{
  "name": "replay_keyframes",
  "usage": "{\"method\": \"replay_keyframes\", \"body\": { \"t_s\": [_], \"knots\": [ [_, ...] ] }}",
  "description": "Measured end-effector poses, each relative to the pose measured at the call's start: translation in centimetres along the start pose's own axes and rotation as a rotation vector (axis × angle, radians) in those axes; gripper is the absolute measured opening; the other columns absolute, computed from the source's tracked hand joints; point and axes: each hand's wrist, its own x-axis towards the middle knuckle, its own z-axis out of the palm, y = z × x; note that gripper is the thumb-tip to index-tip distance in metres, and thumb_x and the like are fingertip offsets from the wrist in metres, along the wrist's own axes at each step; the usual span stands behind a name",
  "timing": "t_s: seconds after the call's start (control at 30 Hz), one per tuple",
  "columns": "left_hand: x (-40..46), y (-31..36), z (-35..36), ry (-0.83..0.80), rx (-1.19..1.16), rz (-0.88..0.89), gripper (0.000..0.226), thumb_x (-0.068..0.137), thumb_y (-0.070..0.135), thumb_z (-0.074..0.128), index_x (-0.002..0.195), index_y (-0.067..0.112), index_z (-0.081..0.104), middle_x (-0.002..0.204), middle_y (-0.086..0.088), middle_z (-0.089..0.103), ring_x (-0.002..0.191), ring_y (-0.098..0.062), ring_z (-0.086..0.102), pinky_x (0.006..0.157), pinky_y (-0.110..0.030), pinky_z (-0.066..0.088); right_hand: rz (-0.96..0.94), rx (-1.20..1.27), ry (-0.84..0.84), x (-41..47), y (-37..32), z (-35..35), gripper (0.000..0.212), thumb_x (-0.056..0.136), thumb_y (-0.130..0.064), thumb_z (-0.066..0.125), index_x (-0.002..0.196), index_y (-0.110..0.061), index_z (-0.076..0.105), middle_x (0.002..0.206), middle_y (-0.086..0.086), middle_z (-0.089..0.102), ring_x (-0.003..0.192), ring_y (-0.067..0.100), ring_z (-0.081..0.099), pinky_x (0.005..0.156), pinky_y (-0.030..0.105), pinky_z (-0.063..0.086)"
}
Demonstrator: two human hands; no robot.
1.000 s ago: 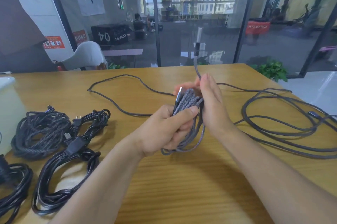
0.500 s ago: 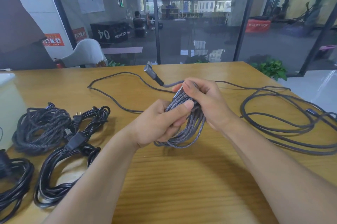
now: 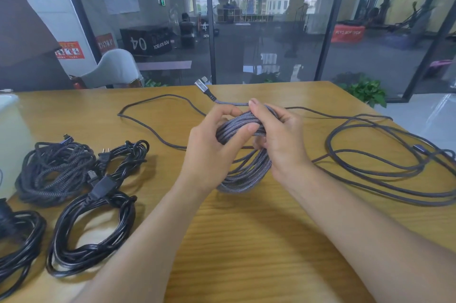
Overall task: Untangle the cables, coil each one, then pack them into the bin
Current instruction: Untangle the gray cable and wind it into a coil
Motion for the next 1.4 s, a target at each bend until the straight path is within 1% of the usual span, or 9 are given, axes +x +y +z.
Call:
{"method": "replay_keyframes", "body": {
  "t_s": [0.2, 0.37, 0.6, 0.73, 0.83, 0.9, 0.97, 1.23, 1.4],
  "knots": [
    [0.2, -0.5, -0.3, -0.117, 0.01, 0.072, 0.028, 0.097, 0.023, 0.071, 0.124, 0.026, 0.069, 0.104, 0.014, 0.077, 0.098, -0.003, 0.072, 0.085, -0.013, 0.051, 0.061, -0.003, 0.0, 0.3, 0.0, -0.8, 0.028, 0.1, -0.026, 0.069, 0.078, -0.009, 0.067, 0.071, 0.013, 0.053, 0.05, 0.016, 0.047, 0.046, 0.025, 0.041],
    [0.4, -0.8, -0.8, -0.04, 0.061, 0.023, 0.016, 0.098, 0.027, 0.069, 0.114, 0.026, 0.073, 0.084, 0.023, 0.074, 0.08, 0.006, 0.067, 0.073, -0.01, 0.046, -0.014, -0.247, -0.078, 2.0, 0.4, -2.6, 0.029, 0.11, -0.025, 0.052, 0.103, -0.013, 0.077, 0.087, 0.018, 0.069, 0.075, 0.021, 0.063, 0.07, 0.038, 0.055],
    [0.9, -1.0, -1.3, 0.1, -0.114, -0.091, 0.023, 0.096, 0.042, 0.064, 0.11, 0.026, 0.072, 0.061, 0.02, 0.053, 0.052, -0.006, 0.043, 0.054, -0.026, 0.037, 0.032, -0.571, -0.1, 4.9, 1.6, -7.0, 0.026, 0.109, -0.021, 0.052, 0.098, -0.027, 0.074, 0.073, -0.013, 0.059, 0.059, 0.007, 0.044, 0.05, 0.018, 0.036],
    [0.9, -1.2, -1.4, 0.144, -0.162, -0.134, 0.015, 0.1, 0.036, 0.064, 0.107, 0.025, 0.073, 0.06, 0.012, 0.047, 0.049, -0.012, 0.036, 0.046, -0.025, 0.033, -0.082, -0.846, -0.308, 4.8, 1.6, -6.7, 0.023, 0.109, -0.022, 0.054, 0.107, -0.026, 0.076, 0.091, -0.003, 0.074, 0.084, 0.013, 0.066, 0.083, 0.034, 0.055],
    [1.0, -1.3, -1.5, 0.17, -0.158, -0.136, 0.013, 0.101, 0.036, 0.064, 0.107, 0.028, 0.073, 0.059, 0.012, 0.048, 0.051, -0.013, 0.037, 0.048, -0.025, 0.034, -0.09, -0.845, -0.382, 4.4, 1.3, -6.6, 0.023, 0.109, -0.021, 0.054, 0.112, -0.029, 0.075, 0.103, 0.0, 0.076, 0.098, 0.013, 0.07, 0.094, 0.038, 0.056],
    [1.1, -1.3, -1.6, 0.179, -0.178, -0.145, 0.013, 0.101, 0.036, 0.064, 0.107, 0.028, 0.073, 0.059, 0.008, 0.046, 0.051, -0.015, 0.035, 0.047, -0.027, 0.034, -0.072, -0.814, -0.399, 4.1, 0.8, -6.6, 0.023, 0.11, -0.018, 0.051, 0.115, -0.024, 0.073, 0.093, -0.015, 0.073, 0.078, -0.007, 0.065, 0.073, 0.014, 0.049],
    [1.1, -1.3, -1.6, 0.171, -0.192, -0.153, 0.016, 0.101, 0.037, 0.064, 0.109, 0.026, 0.073, 0.06, 0.004, 0.045, 0.051, -0.016, 0.034, 0.046, -0.027, 0.033, -0.027, -0.764, -0.411, 4.0, 0.7, -6.5, 0.024, 0.112, -0.016, 0.046, 0.114, -0.019, 0.07, 0.076, -0.027, 0.065, 0.063, -0.012, 0.056, 0.059, 0.008, 0.04],
    [1.0, -1.0, -1.3, 0.126, -0.336, -0.24, 0.022, 0.102, 0.037, 0.062, 0.108, 0.018, 0.073, 0.062, 0.004, 0.035, 0.052, -0.014, 0.026, 0.042, -0.023, 0.026, 0.079, -0.456, -0.312, 3.4, 0.9, -5.4, 0.031, 0.092, -0.022, 0.041, 0.079, -0.025, 0.069, 0.076, 0.003, 0.038, 0.067, 0.014, 0.029, 0.071, 0.037, 0.027],
    [1.0, -0.7, -1.1, 0.084, -0.326, -0.211, 0.018, 0.101, 0.037, 0.063, 0.105, 0.024, 0.074, 0.064, 0.0, 0.035, 0.052, -0.015, 0.025, 0.043, -0.024, 0.025, 0.092, -0.494, -0.229, 3.6, 1.3, -5.0, 0.025, 0.096, -0.009, 0.039, 0.078, -0.009, 0.057, 0.067, -0.011, 0.044, 0.066, 0.012, 0.03, 0.072, 0.033, 0.03]
  ]
}}
